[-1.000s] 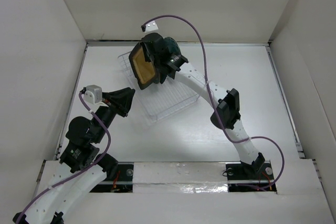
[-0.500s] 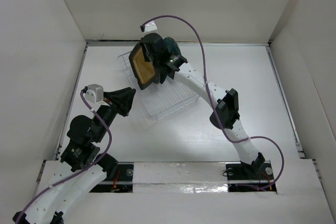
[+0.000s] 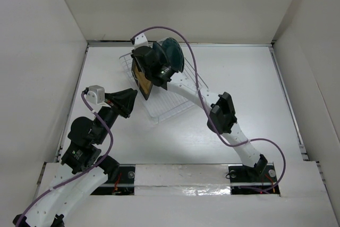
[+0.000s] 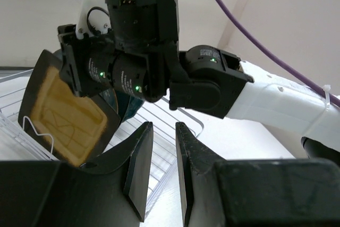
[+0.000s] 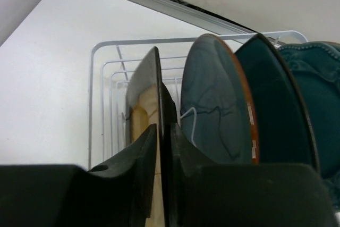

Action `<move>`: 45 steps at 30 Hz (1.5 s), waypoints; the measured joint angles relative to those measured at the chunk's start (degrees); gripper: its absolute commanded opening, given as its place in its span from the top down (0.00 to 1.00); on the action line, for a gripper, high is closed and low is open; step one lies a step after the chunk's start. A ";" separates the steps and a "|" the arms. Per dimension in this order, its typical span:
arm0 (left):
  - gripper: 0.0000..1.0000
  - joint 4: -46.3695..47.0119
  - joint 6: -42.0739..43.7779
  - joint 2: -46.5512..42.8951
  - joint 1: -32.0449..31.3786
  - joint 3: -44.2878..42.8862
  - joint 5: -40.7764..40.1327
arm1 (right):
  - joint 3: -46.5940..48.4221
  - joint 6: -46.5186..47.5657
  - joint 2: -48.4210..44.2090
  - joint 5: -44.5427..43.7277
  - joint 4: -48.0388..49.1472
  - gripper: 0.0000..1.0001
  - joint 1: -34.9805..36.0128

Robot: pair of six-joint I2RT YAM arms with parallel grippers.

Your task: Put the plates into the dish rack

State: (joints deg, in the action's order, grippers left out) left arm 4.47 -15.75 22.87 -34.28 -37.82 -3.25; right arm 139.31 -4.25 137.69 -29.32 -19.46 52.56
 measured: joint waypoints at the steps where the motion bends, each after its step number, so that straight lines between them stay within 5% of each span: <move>1: 0.79 0.00 0.00 0.00 0.00 0.00 0.02 | -0.46 0.28 0.00 -0.50 0.72 0.72 0.31; 6: 0.79 0.02 0.00 0.00 0.00 0.00 0.00 | -1.09 0.72 0.00 -1.18 2.84 0.53 1.53; 19: 0.79 -0.02 0.02 -0.48 0.00 0.00 -1.90 | -5.33 -2.78 -1.66 -0.81 7.21 0.43 1.38; 25: 0.90 0.04 0.07 -3.96 0.00 0.63 -7.78 | -14.53 -5.66 -8.98 2.45 8.31 0.26 0.37; 29: 0.97 0.15 0.02 -6.38 0.02 1.86 -12.09 | -22.34 -7.13 -16.83 6.25 10.93 0.06 -0.76; 34: 0.92 0.42 0.04 -6.10 0.02 2.34 -15.04 | -29.83 -8.15 -26.38 11.04 14.19 0.03 -2.45; 37: 0.62 0.39 0.20 -4.11 0.02 2.34 -15.76 | -39.12 -8.59 -33.88 12.07 19.12 0.25 -3.48; 38: 0.53 0.42 0.22 -2.95 0.02 2.34 -15.72 | -42.73 -9.01 -36.35 12.52 22.10 0.66 -3.80; 39: 0.50 0.39 0.22 -1.77 0.02 2.34 -15.72 | -49.29 -8.76 -40.87 12.31 23.41 0.95 -4.33; 45: 0.41 -1.53 0.66 7.85 0.02 2.14 -14.36 | -82.31 -11.26 -65.81 11.30 31.80 1.00 -12.79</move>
State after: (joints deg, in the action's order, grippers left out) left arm 2.94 -15.09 30.72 -34.26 -35.68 -17.61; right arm 56.99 -15.51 71.88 -18.02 12.34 39.77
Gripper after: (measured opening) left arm 0.579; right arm 0.010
